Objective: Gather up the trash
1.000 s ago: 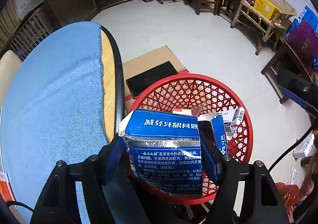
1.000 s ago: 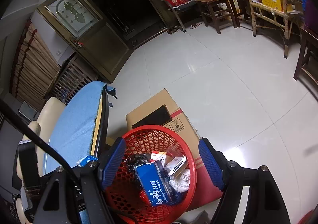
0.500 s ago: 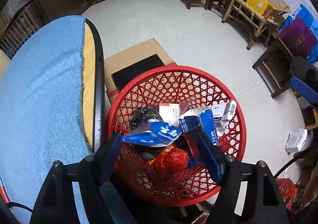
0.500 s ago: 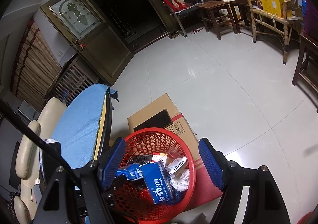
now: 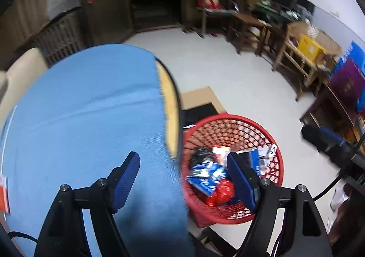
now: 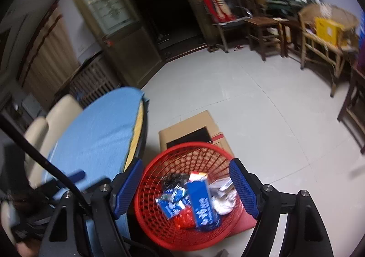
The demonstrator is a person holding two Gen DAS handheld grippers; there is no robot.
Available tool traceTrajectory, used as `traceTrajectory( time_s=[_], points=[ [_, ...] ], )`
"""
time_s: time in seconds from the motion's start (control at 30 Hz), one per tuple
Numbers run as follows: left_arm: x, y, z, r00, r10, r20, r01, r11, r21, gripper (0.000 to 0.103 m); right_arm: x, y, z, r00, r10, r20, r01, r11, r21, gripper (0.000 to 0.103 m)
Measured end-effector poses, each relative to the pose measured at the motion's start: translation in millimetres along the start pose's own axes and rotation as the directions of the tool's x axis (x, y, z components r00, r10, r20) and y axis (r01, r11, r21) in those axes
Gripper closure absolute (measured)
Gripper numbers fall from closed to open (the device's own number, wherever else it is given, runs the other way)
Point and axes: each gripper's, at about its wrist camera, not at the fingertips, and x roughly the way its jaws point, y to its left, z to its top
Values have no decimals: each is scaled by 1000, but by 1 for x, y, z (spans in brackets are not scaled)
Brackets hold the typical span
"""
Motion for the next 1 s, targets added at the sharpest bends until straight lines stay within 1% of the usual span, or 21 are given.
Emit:
traceTrajectory(
  time_s=[0.07,0.1,0.17,0.3,0.4,0.47,0.6,0.7,0.73,0.8,0.83,1.0],
  points=[
    [-14,12,-9,999,31,25,-30,999,-25,23,0,14,-10,1000,2,-10,-2,999,-36,21],
    [-21,21,-16,998,58,32,-56,998,-40,22,1,22,-18,1000,7,-19,-8,998,-55,21],
    [-31,35,-29,994,105,36,-103,993,-63,22,3,33,-33,999,11,-36,-14,996,-83,20],
    [-45,62,-61,986,164,38,-159,980,-119,22,14,55,-71,995,10,-98,-24,990,-139,20],
    [-54,75,-79,984,174,32,-167,974,-155,22,18,68,-95,990,21,-137,-46,982,-183,20],
    [-59,80,-85,984,174,33,-166,970,-178,22,16,74,-103,990,29,-140,-58,976,-211,20],
    [-74,82,-89,980,192,61,-176,964,-201,21,5,80,-106,993,33,-110,-59,969,-239,20],
    [-83,81,-87,981,175,86,-152,963,-223,4,-3,82,-103,997,-3,-81,-17,968,-250,16],
    [-86,80,-87,981,170,98,-144,964,-225,4,-4,83,-101,997,-20,-71,1,968,-252,15],
    [-91,79,-87,979,165,117,-136,965,-223,4,-6,81,-99,996,-57,-61,40,967,-253,6],
    [-92,79,-88,978,168,121,-139,965,-221,4,-6,80,-99,996,-69,-57,52,966,-253,5],
    [-82,77,-91,977,193,87,-171,962,-214,4,-5,81,-101,994,-97,-50,81,961,-265,4]
  ],
)
